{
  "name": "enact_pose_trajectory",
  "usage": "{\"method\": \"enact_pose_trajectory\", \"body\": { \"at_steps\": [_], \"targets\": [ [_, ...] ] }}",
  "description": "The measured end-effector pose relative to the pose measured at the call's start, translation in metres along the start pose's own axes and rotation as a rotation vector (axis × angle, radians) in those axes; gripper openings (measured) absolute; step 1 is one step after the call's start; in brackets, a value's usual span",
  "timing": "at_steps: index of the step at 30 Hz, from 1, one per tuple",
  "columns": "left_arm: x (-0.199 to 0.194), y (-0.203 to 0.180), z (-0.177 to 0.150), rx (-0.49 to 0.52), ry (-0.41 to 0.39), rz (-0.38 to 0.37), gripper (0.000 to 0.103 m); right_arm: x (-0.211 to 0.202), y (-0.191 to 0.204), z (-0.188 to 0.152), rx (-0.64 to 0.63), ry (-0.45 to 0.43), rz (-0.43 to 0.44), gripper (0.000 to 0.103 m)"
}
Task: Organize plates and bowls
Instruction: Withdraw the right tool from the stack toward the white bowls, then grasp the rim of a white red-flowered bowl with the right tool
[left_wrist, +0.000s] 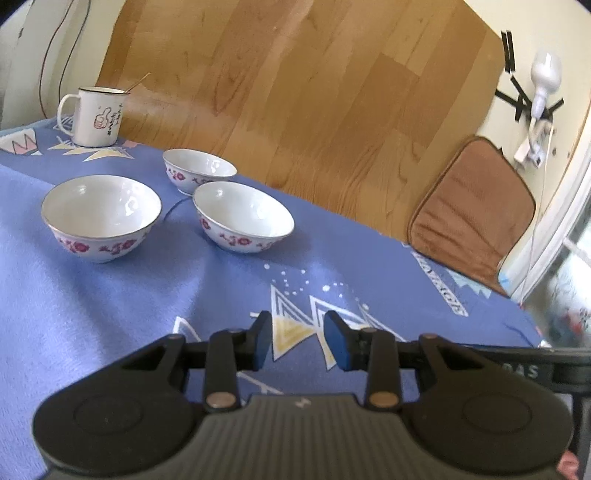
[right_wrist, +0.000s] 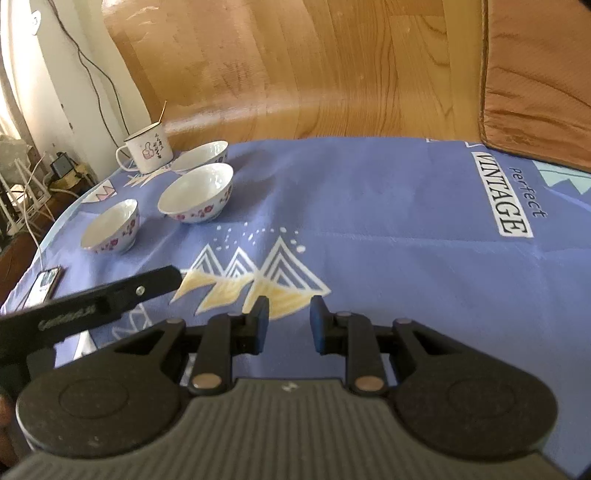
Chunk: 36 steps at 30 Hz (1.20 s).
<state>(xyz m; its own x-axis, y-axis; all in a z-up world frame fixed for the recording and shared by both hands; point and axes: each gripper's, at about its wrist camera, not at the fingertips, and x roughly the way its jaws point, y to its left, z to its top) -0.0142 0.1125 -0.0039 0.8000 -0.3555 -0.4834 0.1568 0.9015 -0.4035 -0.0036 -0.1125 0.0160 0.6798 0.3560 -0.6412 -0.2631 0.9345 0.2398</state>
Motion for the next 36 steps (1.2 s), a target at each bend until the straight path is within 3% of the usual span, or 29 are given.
{"method": "enact_pose_trajectory", "body": {
  "at_steps": [23,30,36],
  "targets": [
    [0.0,0.002,0.0,0.0,-0.005,-0.035,0.036,0.032,0.008,0.015,0.044,0.009,-0.006,0.028],
    [0.0,0.003,0.001,-0.015,-0.007,-0.023,0.036,0.044,0.019,0.05,0.01,-0.029,0.037,0.028],
    [0.0,0.005,0.001,-0.033,-0.005,-0.008,0.036,0.066,0.032,0.083,-0.011,-0.009,0.104,0.028]
  ]
}}
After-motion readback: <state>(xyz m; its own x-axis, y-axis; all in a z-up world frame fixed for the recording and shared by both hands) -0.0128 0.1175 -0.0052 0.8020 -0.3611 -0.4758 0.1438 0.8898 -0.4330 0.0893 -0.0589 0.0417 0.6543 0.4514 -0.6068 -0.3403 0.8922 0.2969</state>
